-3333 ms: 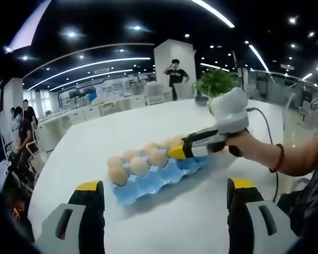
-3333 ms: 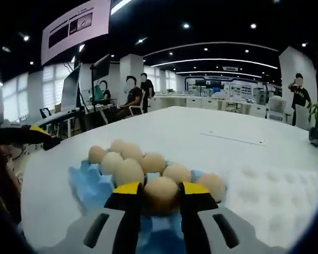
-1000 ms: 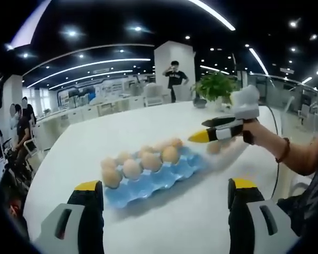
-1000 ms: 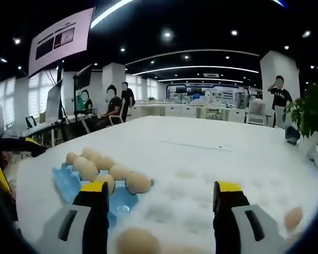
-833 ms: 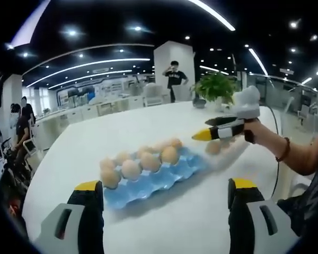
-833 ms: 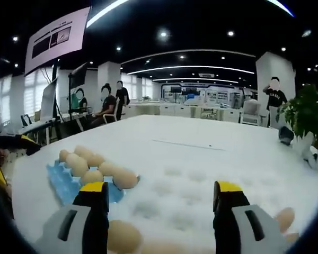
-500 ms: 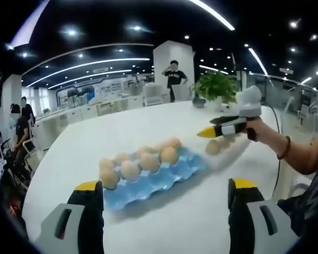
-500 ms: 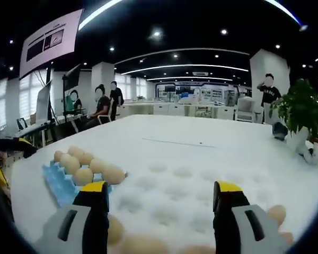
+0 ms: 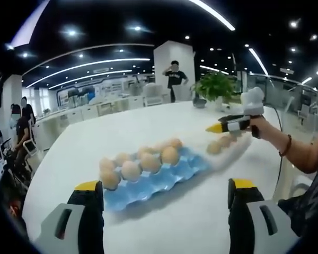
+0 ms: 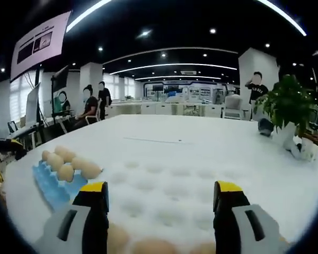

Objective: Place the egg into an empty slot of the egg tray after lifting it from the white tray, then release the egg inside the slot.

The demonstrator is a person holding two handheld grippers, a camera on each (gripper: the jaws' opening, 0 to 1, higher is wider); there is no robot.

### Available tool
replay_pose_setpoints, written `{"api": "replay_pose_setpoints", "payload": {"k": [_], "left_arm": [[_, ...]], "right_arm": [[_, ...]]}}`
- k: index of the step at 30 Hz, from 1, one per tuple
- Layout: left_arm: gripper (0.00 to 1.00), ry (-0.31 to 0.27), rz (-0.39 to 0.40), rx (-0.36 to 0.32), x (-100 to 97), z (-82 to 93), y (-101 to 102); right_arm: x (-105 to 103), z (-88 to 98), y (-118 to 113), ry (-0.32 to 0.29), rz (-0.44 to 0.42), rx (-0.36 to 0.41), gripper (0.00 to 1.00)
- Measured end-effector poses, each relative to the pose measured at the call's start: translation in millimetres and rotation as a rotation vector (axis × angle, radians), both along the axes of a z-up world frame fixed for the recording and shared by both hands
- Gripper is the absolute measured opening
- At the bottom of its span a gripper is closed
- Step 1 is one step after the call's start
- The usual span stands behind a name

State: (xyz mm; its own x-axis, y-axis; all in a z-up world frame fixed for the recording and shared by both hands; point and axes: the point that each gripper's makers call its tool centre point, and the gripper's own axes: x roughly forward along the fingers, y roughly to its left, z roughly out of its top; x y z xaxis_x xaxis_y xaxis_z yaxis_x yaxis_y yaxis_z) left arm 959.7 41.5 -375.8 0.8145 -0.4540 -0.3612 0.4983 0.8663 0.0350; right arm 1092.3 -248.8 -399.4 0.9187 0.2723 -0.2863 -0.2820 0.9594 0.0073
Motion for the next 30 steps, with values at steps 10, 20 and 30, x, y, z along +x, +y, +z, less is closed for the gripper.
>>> {"api": "replay_pose_setpoints", "payload": {"k": [10,20,30], "left_arm": [[1.0,0.006,0.001,0.004,0.4,-2.0,0],[0.99,0.008,-0.009,0.014,-0.4,-2.8,-2],[1.0,0.005,-0.007,0.015,-1.4,-1.7,-3]], "right_arm": [[1,-0.7,-32,0.012,-0.067,0.002,0.84],[-1,-4.5,-57,0.022,-0.103,0.002,0.83],[-5,-11.7,-80,0.046,-0.143,0.022,0.79]]}}
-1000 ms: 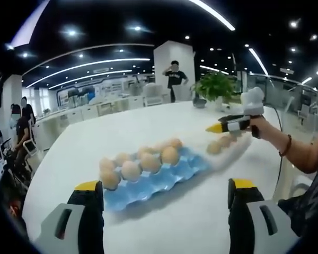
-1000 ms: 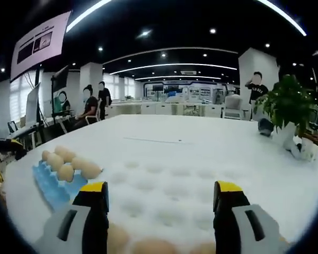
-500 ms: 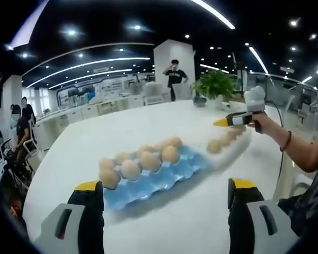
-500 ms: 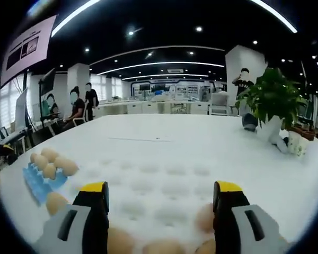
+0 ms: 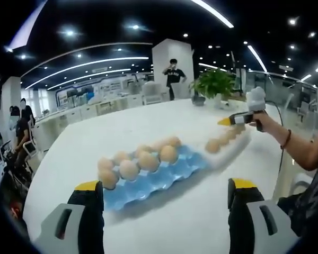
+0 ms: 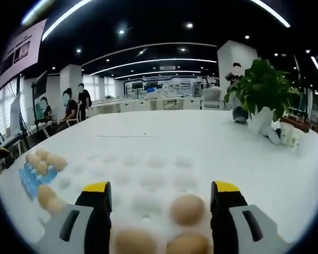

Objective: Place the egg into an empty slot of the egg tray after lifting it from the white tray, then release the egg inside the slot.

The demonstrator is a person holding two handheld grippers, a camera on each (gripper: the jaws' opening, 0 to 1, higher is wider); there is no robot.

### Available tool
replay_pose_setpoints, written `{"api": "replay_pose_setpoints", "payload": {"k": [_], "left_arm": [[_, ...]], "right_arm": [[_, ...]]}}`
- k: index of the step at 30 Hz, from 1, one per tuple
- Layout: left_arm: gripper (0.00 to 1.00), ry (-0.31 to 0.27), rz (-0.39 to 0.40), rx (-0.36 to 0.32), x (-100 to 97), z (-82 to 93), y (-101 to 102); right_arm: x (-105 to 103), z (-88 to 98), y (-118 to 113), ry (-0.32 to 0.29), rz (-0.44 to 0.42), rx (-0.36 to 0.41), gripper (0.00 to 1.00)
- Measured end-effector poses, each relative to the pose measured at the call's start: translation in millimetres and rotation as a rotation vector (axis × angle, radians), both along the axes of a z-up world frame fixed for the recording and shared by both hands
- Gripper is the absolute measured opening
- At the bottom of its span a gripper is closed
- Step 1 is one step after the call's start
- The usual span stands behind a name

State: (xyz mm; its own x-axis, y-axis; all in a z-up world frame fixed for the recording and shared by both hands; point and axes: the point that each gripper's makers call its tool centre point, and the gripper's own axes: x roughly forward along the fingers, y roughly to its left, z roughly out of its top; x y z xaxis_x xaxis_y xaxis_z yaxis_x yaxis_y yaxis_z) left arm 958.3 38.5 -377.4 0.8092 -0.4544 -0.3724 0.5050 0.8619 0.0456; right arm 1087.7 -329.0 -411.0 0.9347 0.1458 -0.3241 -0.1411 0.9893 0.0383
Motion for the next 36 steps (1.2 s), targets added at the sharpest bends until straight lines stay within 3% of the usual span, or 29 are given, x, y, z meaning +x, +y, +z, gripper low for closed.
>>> {"api": "replay_pose_setpoints", "payload": {"k": [8,12,16,20,27,28,30,31,36], "left_arm": [[1.0,-0.002,0.002,-0.002,-0.4,0.7,-1],[1.0,-0.006,0.002,-0.001,-0.5,1.9,-1],[1.0,-0.007,-0.002,0.003,-0.7,2.0,-2],[1.0,-0.006,-0.006,0.005,-0.6,1.7,-3],[0.99,-0.009,-0.012,0.006,-0.5,4.0,-5],[0.99,-0.01,-0.009,0.006,-0.5,4.7,-4],[0.99,-0.01,-0.003,0.008,-0.4,5.0,-2],[0.99,-0.01,0.0,0.009,-0.2,5.0,-1],[0.99,-0.01,-0.002,0.011,-0.1,5.3,-2]], "right_arm": [[-3,-9.6,-13,0.027,-0.014,-0.003,0.69],[-5,-10.8,-12,0.034,-0.004,0.041,0.67],[-5,-8.7,-16,0.029,-0.009,0.058,0.59],[-7,-12.2,-24,0.033,-0.037,-0.012,0.49],[-5,-15.4,-24,0.033,-0.063,0.039,0.38],[-5,-16.5,-26,0.038,-0.073,0.021,0.34],[-6,-19.1,-31,0.05,-0.053,-0.109,0.29],[-6,-18.1,-29,0.05,-0.079,-0.047,0.29],[-5,-18.2,-34,0.036,-0.092,-0.027,0.29]]}}
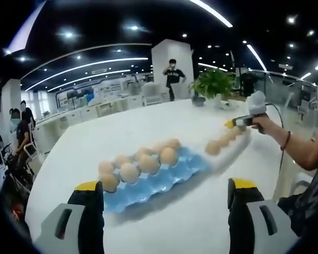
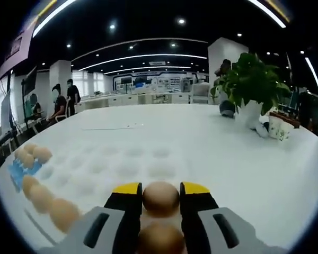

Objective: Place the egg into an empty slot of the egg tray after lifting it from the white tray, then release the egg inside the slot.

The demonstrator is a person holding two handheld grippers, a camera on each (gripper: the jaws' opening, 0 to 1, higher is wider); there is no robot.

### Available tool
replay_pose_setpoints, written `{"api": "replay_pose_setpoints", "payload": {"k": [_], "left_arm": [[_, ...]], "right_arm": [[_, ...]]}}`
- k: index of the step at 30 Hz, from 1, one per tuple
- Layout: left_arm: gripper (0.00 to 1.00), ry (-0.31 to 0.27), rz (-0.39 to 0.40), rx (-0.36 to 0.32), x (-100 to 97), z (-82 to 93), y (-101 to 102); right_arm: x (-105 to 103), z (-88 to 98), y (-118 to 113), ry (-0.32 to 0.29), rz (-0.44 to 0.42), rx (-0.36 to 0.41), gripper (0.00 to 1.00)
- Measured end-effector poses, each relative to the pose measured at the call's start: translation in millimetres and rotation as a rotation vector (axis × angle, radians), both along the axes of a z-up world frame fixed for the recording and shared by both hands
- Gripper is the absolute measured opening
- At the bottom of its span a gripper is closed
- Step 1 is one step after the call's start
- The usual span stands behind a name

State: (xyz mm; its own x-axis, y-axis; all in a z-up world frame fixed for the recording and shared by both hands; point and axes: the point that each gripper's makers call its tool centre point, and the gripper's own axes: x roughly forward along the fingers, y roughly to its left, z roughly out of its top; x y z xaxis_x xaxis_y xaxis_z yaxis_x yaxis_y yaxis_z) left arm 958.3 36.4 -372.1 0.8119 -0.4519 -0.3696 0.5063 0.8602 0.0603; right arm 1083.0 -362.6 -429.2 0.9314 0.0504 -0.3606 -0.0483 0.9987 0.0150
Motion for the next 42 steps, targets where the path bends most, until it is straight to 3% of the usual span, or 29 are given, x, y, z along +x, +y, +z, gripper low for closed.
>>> {"api": "replay_pose_setpoints", "payload": {"k": [11,14,21,42], "left_arm": [[0.99,0.001,0.003,0.002,0.2,-0.9,0],[0.99,-0.003,0.0,-0.001,-0.4,0.2,0],[0.99,-0.013,-0.003,-0.005,-2.6,2.7,-1],[0.98,-0.016,0.011,-0.008,-1.9,4.0,4]], "right_arm": [[0,-1.4,0,0.02,0.027,-0.019,0.29],[1,-0.8,-2,-0.007,-0.008,0.02,0.28],[2,-0.7,-1,0.012,-0.013,0.0,0.28],[-1,23.7,4,-0.075,-0.04,0.05,0.28]]}}
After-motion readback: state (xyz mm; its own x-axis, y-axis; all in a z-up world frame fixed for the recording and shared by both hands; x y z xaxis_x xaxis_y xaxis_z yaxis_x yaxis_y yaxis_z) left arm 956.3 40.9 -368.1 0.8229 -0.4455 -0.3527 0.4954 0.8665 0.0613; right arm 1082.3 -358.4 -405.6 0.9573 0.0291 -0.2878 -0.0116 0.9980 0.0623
